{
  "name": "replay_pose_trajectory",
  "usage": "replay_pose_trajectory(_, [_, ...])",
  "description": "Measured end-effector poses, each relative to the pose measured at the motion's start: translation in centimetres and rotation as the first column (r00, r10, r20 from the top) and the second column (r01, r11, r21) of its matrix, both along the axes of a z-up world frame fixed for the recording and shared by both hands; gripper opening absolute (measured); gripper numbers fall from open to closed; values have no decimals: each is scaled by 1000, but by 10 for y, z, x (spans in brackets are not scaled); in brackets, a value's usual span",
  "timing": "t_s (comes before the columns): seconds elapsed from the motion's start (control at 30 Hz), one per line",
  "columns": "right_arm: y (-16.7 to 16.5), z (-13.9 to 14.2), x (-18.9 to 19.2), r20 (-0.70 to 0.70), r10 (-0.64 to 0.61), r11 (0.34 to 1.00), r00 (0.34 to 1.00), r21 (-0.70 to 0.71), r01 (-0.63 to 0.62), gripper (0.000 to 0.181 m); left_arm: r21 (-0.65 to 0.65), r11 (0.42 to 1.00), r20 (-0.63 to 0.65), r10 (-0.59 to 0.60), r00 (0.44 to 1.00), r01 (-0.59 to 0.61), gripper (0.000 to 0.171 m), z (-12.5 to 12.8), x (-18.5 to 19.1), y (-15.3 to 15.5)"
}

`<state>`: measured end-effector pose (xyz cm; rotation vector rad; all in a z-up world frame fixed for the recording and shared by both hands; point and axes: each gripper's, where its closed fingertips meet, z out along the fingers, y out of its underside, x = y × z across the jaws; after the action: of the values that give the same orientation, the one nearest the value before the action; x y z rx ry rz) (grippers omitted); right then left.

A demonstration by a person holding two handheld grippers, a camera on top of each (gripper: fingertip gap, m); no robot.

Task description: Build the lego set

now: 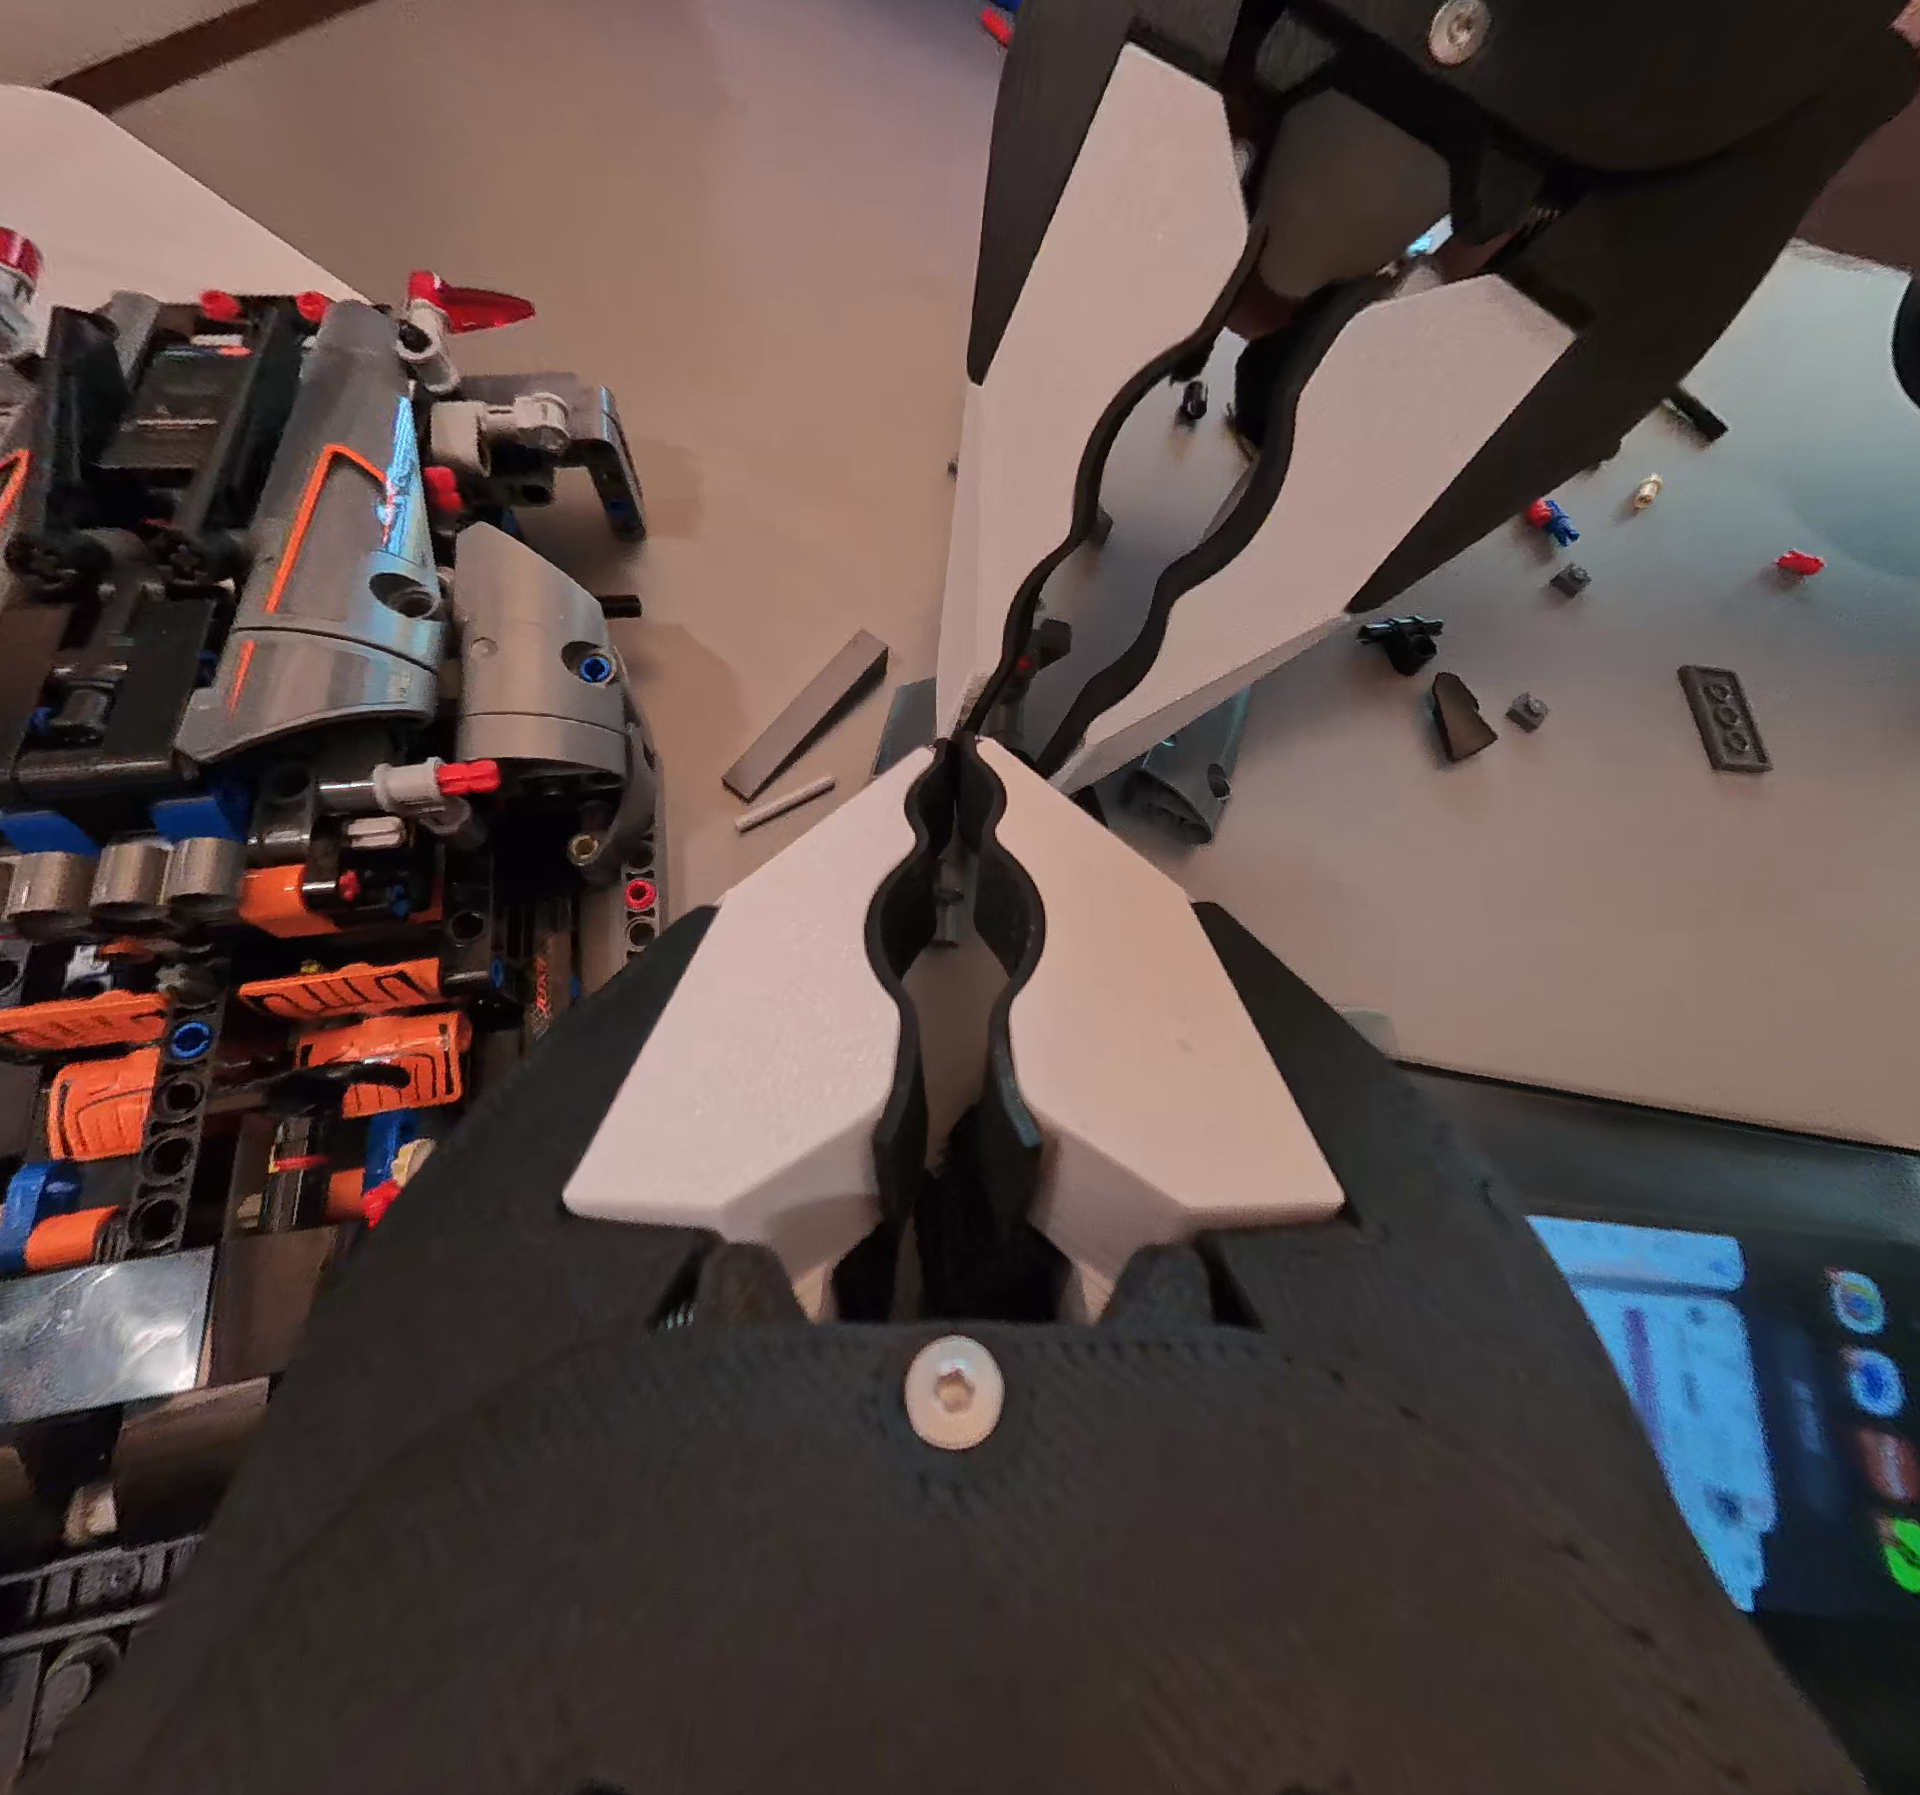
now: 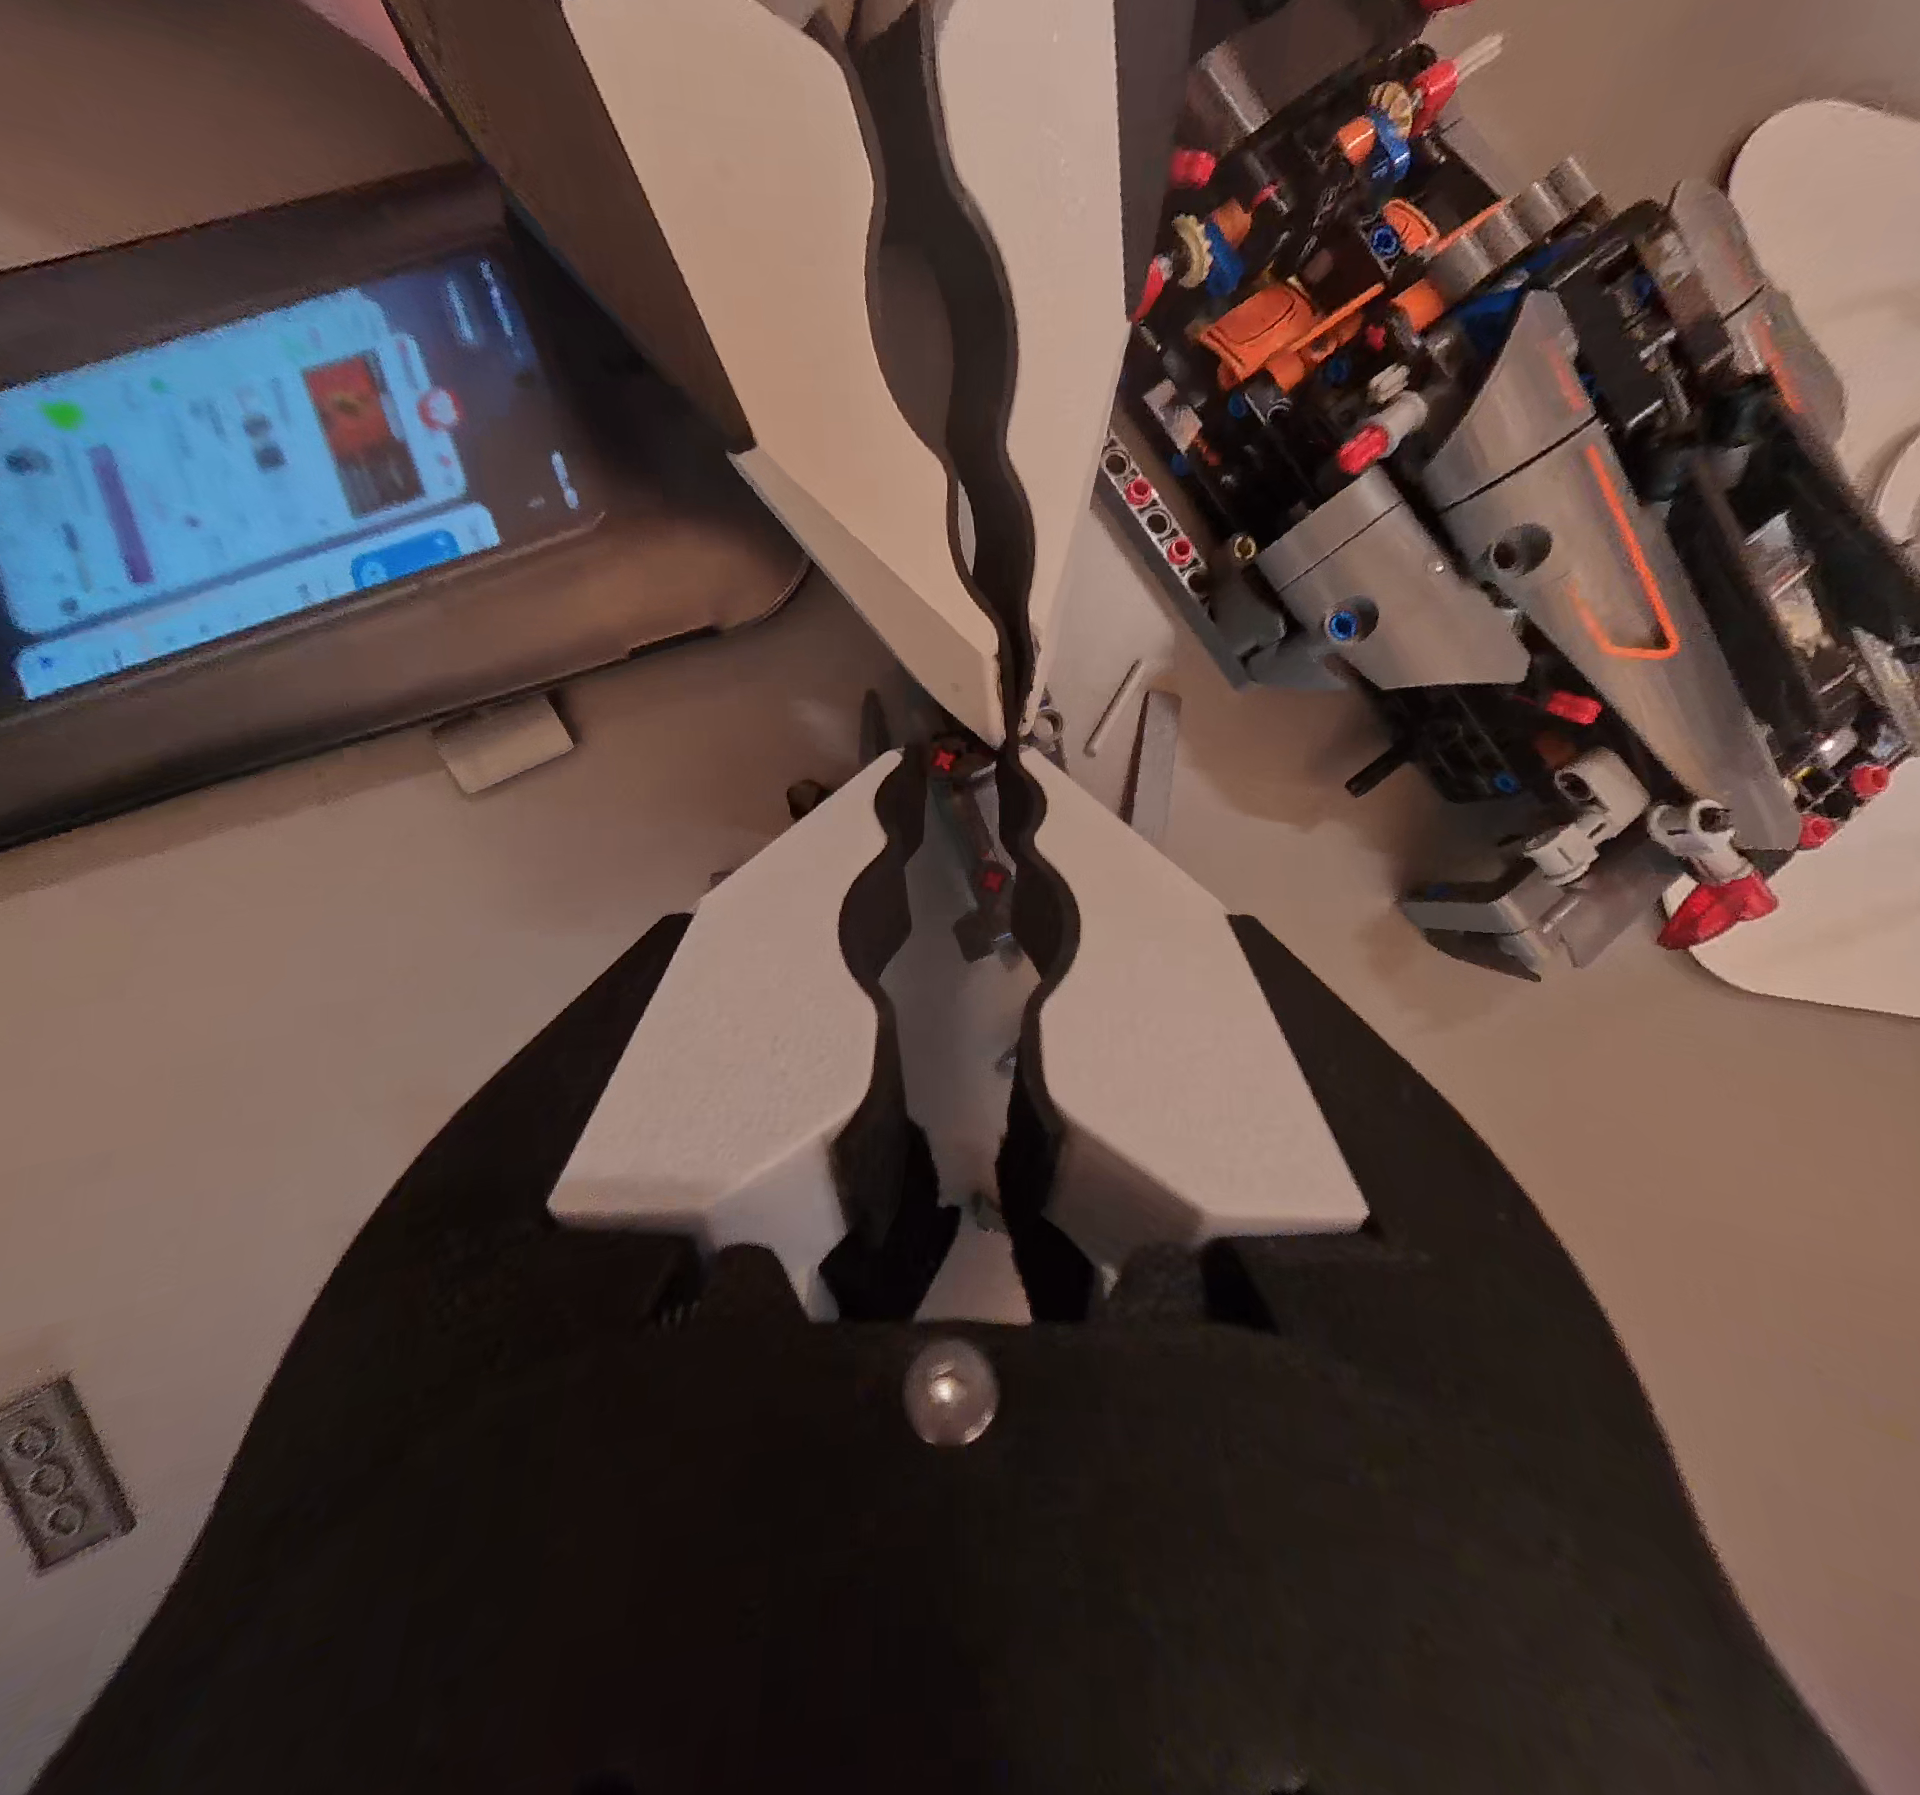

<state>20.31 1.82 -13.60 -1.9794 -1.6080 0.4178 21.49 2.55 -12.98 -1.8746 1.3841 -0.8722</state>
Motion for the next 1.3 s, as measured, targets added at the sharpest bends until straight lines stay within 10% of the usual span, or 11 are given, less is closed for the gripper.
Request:
replay_pose_trajectory(0.43, [1,2,0,-22,3,1000,1000,13,-3,27,-34,999,122,41,992,-37,4,18,-4,7])
replay_pose_trajectory(0.87, [-2,-18,4,109,54,996,993,63,-61,5,66,995,88,62,994,-68,7,22,-7,13])
replay_pose_trajectory(1.3, [-38,63,11,-428,36,924,903,-330,-193,4,400,907,98,-187,977,133,48,50,5,-27])
